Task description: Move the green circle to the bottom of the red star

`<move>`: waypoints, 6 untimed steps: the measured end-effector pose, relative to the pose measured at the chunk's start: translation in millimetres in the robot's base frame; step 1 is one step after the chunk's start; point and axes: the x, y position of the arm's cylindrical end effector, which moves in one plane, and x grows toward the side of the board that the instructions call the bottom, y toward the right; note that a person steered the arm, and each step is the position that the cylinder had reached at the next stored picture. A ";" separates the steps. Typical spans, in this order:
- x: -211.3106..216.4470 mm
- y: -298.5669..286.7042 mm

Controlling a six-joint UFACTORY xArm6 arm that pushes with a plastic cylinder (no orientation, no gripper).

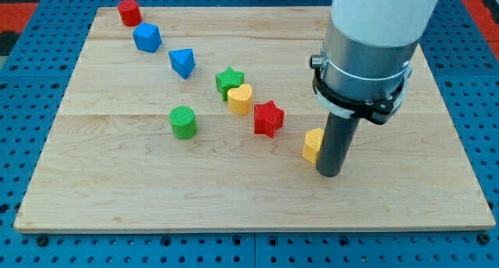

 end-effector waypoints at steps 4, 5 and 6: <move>-72.9 -280.1; -114.6 -275.8; -107.1 -240.7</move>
